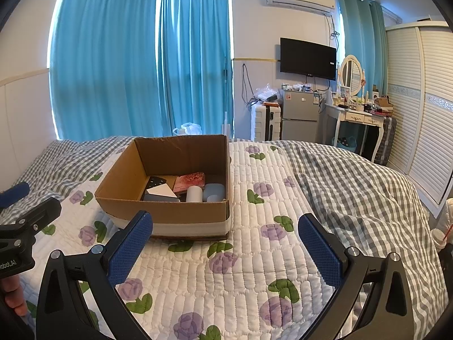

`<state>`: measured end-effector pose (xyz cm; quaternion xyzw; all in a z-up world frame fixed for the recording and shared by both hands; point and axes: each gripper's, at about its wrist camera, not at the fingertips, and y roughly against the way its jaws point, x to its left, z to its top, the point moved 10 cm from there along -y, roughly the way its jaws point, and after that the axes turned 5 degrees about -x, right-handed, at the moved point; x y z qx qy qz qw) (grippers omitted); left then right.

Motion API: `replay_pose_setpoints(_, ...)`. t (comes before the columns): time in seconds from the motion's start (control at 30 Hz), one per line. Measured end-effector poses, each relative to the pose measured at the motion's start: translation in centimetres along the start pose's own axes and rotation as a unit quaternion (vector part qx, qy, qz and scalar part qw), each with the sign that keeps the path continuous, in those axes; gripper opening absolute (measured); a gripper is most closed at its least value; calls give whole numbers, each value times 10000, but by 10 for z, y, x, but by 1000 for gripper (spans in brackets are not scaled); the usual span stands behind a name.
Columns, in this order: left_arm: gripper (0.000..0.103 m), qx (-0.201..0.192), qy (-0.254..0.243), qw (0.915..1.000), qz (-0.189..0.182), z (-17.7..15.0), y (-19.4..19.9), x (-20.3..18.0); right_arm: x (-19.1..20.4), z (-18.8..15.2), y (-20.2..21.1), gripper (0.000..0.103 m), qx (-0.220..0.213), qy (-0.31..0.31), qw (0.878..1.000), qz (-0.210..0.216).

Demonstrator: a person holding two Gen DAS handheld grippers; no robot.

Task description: Organize rigid objects

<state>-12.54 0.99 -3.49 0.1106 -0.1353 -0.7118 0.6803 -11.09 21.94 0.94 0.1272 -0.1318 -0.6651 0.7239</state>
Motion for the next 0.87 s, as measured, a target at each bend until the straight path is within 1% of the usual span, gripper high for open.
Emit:
replay_pose_setpoints(0.6, 103, 19, 6, 10000, -2, -1, 0, -1, 0, -5, -2, 103, 36, 1, 10000, 6)
replay_pose_setpoints(0.87, 103, 70, 28, 10000, 2, -8, -1, -1, 1, -7, -4, 103, 74, 0, 10000, 5)
